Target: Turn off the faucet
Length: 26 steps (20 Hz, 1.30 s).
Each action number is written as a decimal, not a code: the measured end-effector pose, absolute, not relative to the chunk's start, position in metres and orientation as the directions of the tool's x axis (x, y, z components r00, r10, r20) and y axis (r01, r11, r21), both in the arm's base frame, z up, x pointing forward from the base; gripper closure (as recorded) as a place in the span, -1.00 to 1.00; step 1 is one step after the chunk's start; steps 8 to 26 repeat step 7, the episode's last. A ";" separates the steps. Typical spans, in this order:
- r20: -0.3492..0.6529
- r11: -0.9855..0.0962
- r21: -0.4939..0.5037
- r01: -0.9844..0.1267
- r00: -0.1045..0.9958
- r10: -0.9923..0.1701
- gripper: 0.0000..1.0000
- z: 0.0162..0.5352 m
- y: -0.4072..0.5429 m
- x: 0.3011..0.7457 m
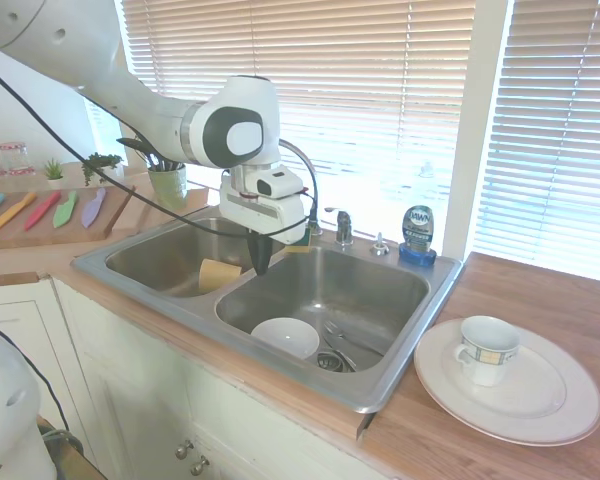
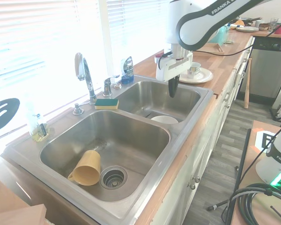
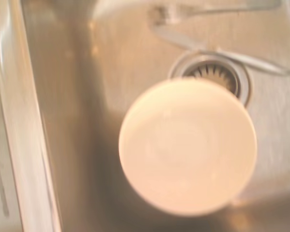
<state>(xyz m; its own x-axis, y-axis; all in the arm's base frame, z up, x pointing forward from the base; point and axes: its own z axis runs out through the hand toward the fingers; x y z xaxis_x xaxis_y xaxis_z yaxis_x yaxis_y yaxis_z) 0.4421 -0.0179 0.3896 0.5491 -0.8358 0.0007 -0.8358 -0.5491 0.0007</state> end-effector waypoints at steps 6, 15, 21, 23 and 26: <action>-0.006 -0.552 -0.007 -0.834 0.552 -0.834 -1.00 0.389 -0.014 0.417; -0.008 -0.552 -0.008 -0.834 0.552 -0.834 -1.00 0.389 -0.013 0.415; -0.008 -0.552 -0.008 -0.834 0.552 -0.834 -1.00 0.389 -0.013 0.415; -0.008 -0.552 -0.008 -0.834 0.552 -0.834 -1.00 0.389 -0.013 0.415; -0.008 -0.552 -0.008 -0.834 0.552 -0.834 -1.00 0.389 -0.013 0.415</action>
